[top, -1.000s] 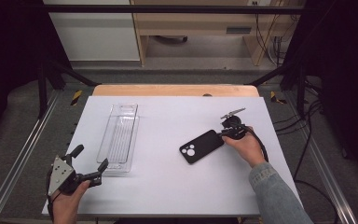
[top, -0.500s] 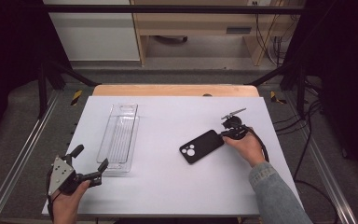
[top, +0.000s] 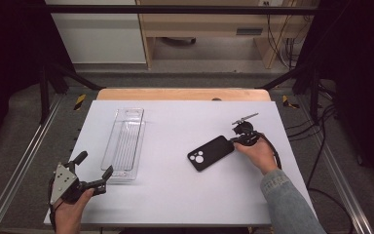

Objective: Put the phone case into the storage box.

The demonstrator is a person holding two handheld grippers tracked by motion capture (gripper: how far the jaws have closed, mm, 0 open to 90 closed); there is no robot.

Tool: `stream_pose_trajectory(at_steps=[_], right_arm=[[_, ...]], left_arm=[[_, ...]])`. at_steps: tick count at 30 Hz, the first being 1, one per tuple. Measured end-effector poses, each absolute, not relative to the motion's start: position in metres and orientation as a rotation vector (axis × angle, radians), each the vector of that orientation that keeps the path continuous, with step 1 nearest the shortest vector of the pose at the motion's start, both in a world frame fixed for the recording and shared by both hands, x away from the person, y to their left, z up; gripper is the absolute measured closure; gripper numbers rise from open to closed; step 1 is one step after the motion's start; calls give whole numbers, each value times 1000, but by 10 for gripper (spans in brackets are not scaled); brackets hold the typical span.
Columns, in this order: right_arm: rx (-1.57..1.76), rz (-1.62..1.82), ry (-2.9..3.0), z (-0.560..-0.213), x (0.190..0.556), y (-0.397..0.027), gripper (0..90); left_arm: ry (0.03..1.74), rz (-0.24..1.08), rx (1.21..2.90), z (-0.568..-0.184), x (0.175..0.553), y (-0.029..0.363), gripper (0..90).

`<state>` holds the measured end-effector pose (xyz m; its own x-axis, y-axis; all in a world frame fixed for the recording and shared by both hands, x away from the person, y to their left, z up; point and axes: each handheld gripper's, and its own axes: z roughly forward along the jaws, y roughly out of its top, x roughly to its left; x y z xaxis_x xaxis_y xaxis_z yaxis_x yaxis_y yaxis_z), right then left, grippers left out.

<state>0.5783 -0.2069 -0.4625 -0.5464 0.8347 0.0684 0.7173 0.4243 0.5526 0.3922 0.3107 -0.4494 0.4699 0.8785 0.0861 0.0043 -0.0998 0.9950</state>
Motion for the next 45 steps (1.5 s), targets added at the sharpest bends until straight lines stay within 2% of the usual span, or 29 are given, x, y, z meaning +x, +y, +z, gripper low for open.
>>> stream_pose_trajectory(at_steps=[16,29,36,45], right_arm=[[1371,788,2451,-466,576,-205,874],[1362,766,2449,-464,574,-202,893],[1313,848,2365,-450,562,-193,896],[1349,1005,2196,-439,540,-202,896]], left_arm=[[809,889,1494,-450,392,310,9],[816,890,1492,-449,392,310,9],[819,891,1492,-449,393,310,10],[826,892,1491,-449,392,310,10]])
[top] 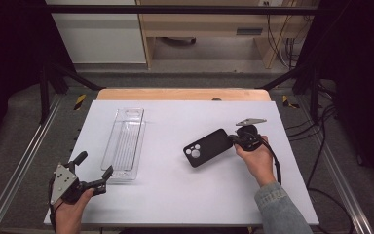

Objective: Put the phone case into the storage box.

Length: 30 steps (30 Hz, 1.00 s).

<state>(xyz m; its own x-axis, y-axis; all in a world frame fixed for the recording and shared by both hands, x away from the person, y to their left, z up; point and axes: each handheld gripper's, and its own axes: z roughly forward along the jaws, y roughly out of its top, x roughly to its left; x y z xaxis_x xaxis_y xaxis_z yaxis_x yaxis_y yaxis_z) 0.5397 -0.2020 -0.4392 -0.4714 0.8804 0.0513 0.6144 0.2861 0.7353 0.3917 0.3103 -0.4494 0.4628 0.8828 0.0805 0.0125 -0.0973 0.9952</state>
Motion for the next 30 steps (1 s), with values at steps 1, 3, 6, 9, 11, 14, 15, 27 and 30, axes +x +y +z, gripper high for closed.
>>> stream_pose_trajectory(at_steps=[1,3,6,9,11,14,15,27,30], right_arm=[[1352,1013,2186,-439,537,-204,896],[1363,1033,2149,-440,531,-207,896],[1377,1072,2105,-442,524,-211,896],[1372,1096,2056,-447,513,-214,896],[1370,1102,2043,-448,510,-215,896],[1373,1124,2012,-451,504,-217,896],[1377,1135,1997,-452,500,-218,896],[1387,1180,1909,-452,489,-224,896],[1403,1203,1890,-452,487,-225,896]], left_arm=[[827,891,1490,-450,392,310,11],[828,885,1487,-449,392,309,11],[839,885,1495,-449,391,307,11],[840,890,1504,-446,388,301,12],[841,888,1502,-445,388,300,12],[857,874,1494,-442,386,294,10],[864,866,1487,-441,385,291,14],[885,815,1571,-417,387,238,12],[890,792,1583,-413,389,225,12]])
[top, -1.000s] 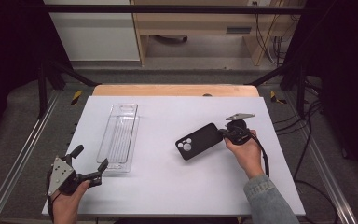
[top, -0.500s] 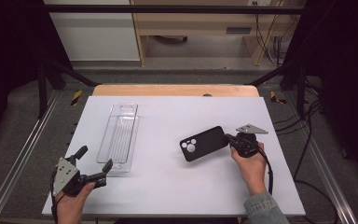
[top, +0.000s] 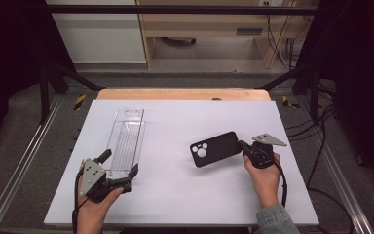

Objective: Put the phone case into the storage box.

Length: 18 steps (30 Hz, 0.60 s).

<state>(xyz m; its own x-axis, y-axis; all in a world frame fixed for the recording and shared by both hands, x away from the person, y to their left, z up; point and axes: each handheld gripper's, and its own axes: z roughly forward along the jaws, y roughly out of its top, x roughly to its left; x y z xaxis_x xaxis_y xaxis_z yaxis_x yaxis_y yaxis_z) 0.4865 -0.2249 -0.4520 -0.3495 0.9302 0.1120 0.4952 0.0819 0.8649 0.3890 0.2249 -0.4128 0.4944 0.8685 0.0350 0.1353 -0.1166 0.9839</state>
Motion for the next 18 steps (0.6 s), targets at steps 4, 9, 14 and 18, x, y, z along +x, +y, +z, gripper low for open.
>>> stream_pose_trajectory(at_steps=[4,9,14,18], right_arm=[[1409,1224,1867,-451,485,-225,896],[1417,1242,1838,-450,481,-224,896],[1414,1263,1817,-449,479,-223,896],[1415,1281,1807,-448,478,-221,896]], left_arm=[[915,781,1621,-409,394,210,13],[905,770,1658,-401,399,188,14],[900,757,1678,-399,404,171,17],[908,750,1696,-400,411,157,22]])
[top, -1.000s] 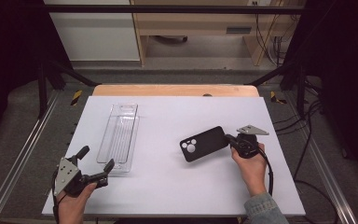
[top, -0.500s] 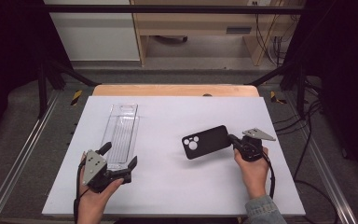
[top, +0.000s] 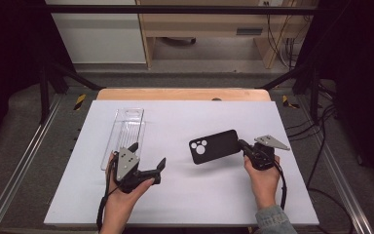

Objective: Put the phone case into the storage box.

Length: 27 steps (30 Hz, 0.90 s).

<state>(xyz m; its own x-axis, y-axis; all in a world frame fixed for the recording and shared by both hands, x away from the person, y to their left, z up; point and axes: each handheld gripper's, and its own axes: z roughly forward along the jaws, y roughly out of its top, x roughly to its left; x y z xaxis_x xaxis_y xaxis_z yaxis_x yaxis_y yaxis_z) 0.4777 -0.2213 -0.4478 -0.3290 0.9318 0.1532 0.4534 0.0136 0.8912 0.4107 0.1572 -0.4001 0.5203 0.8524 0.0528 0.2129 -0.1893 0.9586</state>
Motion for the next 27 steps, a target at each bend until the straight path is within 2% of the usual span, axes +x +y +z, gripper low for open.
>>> stream_pose_trajectory(at_steps=[13,27], right_arm=[[1405,1319,1804,-446,476,-216,896],[1374,1338,1785,-443,472,-211,896]], left_arm=[[905,708,1711,-409,420,120,25],[919,653,1713,-412,420,98,54]])
